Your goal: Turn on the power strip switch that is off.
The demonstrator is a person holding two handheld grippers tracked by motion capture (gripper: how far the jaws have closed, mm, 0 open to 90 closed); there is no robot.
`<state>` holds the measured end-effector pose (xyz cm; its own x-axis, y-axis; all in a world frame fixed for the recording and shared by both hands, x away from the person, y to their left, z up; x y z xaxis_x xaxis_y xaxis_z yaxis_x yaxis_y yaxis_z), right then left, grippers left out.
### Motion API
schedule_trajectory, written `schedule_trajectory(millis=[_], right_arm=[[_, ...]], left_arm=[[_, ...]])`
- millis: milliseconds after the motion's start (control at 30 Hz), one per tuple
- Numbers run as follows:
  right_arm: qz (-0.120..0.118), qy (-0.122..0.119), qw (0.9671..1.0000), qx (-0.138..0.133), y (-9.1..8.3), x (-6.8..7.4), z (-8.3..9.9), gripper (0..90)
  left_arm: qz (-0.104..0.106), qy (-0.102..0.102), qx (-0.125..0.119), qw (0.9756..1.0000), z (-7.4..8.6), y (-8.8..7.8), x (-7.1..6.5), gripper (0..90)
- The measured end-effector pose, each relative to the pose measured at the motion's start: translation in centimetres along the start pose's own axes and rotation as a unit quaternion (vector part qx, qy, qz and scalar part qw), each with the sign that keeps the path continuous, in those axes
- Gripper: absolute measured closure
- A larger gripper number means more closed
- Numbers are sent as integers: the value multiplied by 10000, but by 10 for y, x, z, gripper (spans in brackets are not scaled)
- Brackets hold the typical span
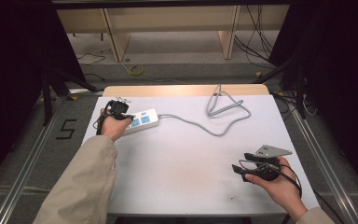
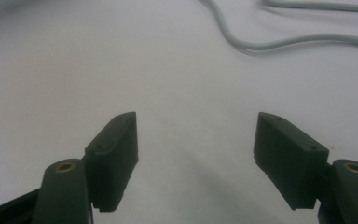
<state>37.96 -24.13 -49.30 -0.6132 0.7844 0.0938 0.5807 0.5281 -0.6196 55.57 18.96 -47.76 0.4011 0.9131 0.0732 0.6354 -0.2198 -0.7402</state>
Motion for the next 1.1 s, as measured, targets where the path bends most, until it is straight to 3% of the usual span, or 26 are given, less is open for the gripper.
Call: schedule_trajectory(millis=[733, 1100], right_arm=[[1, 7, 10000, -2, -1, 0, 0, 312], [2, 31, 10000, -6, -1, 0, 0, 312]], left_arm=[[-72, 121, 28, 9999, -8, 5, 3, 898], [-115, 86, 55, 9999, -9, 9, 5, 898]])
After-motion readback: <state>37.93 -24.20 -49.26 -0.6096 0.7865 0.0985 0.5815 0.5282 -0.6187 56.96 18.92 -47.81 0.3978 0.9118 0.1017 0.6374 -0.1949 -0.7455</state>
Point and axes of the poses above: each handheld gripper's, and its own axes: y roughly forward along the jaws, z roughly out of its underside, x roughly to its left, the point moved 6 cm from there along y, roughly forward along the jaws, and after that the axes turned 3 degrees about y, right-handed, at the moved point
